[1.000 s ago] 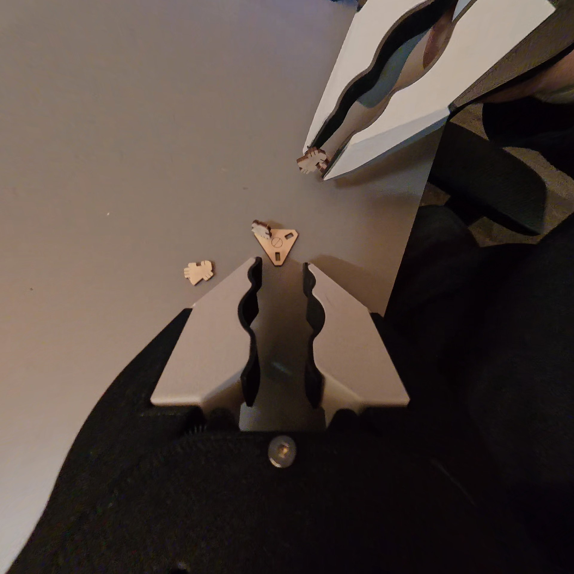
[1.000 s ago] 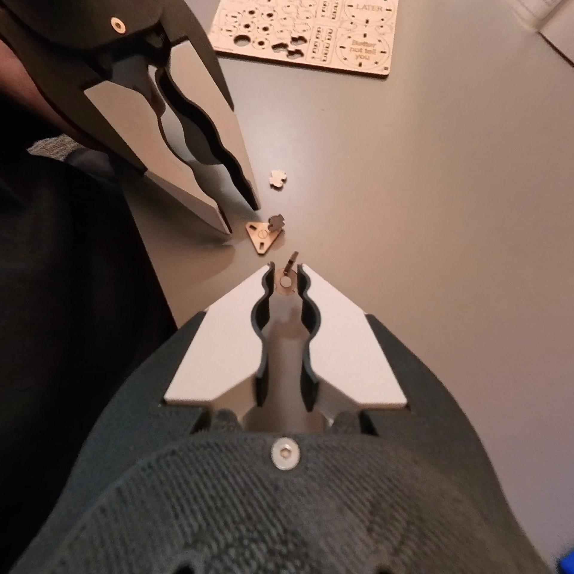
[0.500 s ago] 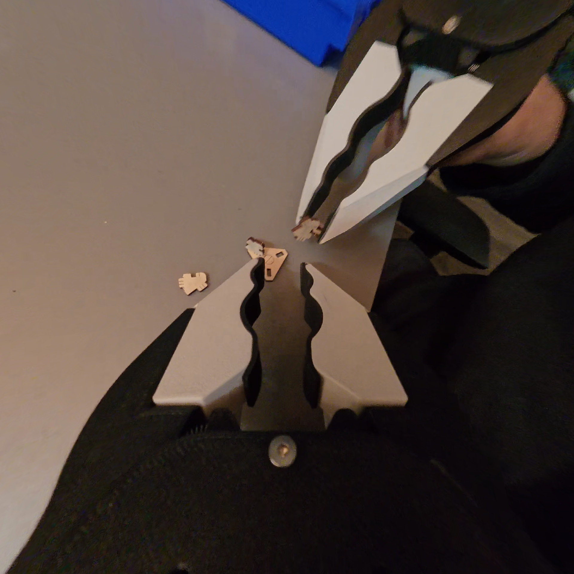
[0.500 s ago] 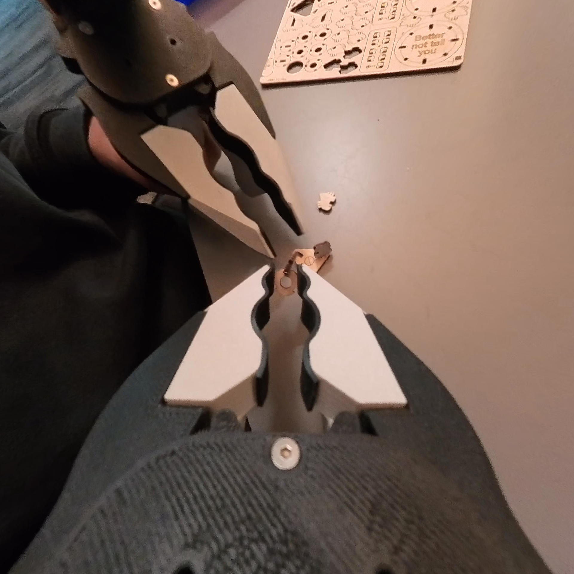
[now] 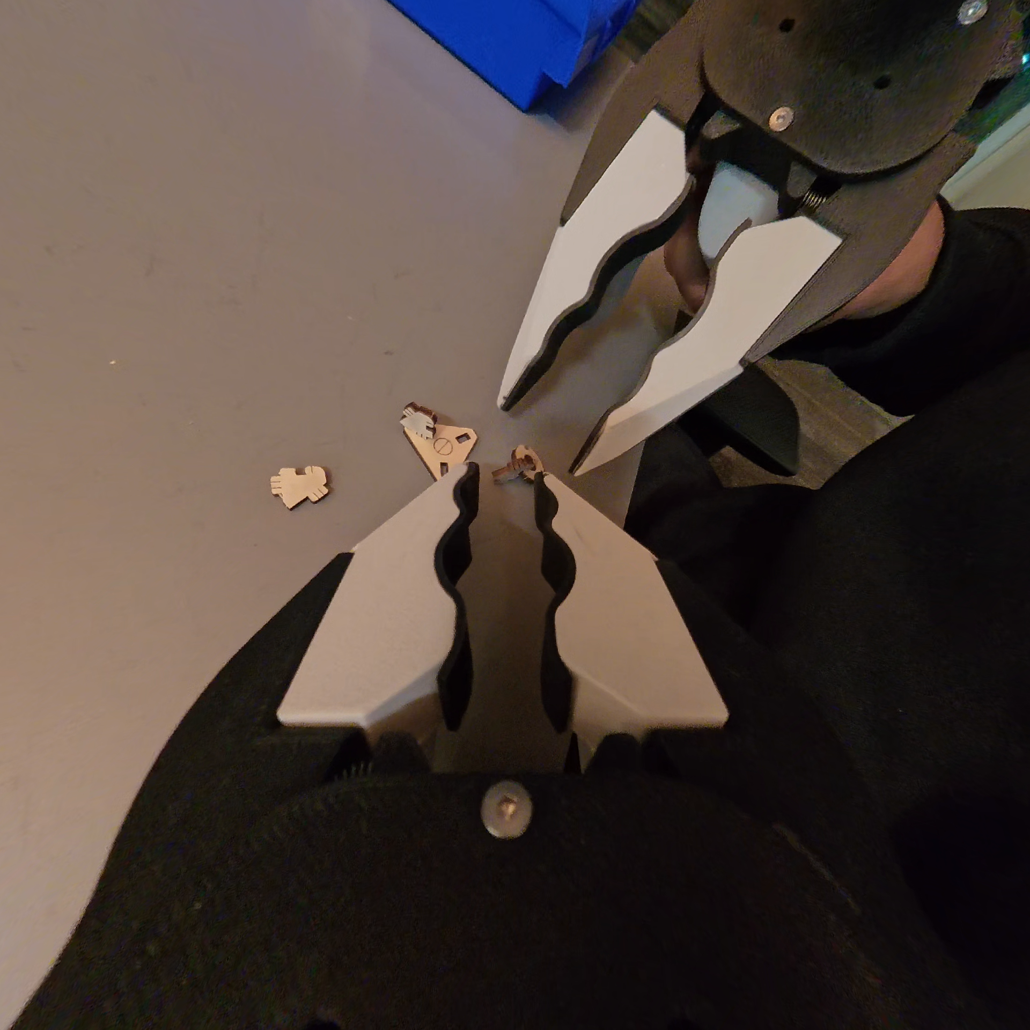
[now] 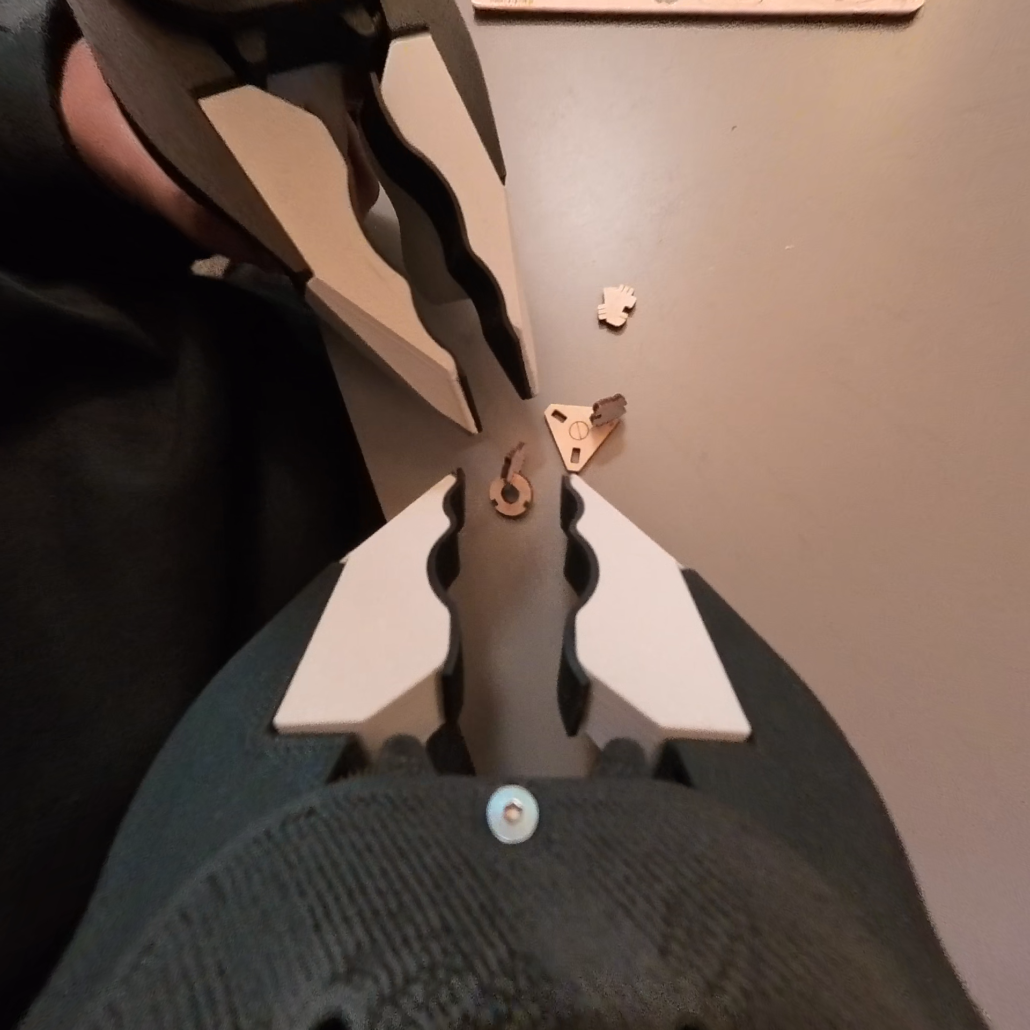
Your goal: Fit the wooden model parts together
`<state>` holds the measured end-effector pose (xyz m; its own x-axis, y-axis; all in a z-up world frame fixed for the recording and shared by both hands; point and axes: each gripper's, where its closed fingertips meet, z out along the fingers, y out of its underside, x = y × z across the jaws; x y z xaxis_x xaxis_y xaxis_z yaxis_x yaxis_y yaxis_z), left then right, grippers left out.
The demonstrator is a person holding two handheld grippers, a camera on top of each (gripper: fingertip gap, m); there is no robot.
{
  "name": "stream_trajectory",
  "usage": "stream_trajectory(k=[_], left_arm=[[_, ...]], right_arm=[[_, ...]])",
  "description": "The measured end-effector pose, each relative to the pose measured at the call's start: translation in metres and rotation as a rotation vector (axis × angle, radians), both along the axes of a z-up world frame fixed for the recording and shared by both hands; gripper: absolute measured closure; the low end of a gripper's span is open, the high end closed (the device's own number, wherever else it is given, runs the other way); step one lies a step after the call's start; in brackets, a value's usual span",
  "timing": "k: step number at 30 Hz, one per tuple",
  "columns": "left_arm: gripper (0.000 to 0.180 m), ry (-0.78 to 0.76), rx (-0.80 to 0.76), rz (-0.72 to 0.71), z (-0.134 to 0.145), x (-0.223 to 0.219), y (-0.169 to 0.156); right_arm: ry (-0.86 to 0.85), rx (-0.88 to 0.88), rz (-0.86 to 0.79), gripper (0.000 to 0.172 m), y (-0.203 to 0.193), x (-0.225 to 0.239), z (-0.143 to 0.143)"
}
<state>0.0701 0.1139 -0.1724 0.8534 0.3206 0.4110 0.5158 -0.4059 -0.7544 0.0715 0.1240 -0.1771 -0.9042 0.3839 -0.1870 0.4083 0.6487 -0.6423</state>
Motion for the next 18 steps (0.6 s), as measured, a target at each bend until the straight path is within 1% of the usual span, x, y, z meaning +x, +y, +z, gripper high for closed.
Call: stream_trajectory(k=[3,9,12,14,18], left_arm=[[0.162,-0.01,-0.014,-0.015,-0.002,0.002,0.001],[0.162,0.045,-0.06,-0.052,-0.006,0.005,0.01],[0.165,0.049,-0.085,-0.064,-0.009,0.005,0.013],[0.172,0.05,-0.105,-0.084,-0.012,0.008,0.014],[0.176,0.082,-0.127,-0.085,-0.013,0.009,0.014]], right_arm=[[-0.02,-0.03,-0.028,0.138,-0.001,0.002,0.0],[0.011,0.01,-0.031,0.135,-0.005,0.005,-0.016],[0.029,0.018,-0.022,0.142,-0.005,0.005,-0.016],[0.047,0.04,-0.012,0.155,-0.002,0.005,-0.018],[0.055,0.027,0.007,0.157,-0.002,0.007,-0.017]])
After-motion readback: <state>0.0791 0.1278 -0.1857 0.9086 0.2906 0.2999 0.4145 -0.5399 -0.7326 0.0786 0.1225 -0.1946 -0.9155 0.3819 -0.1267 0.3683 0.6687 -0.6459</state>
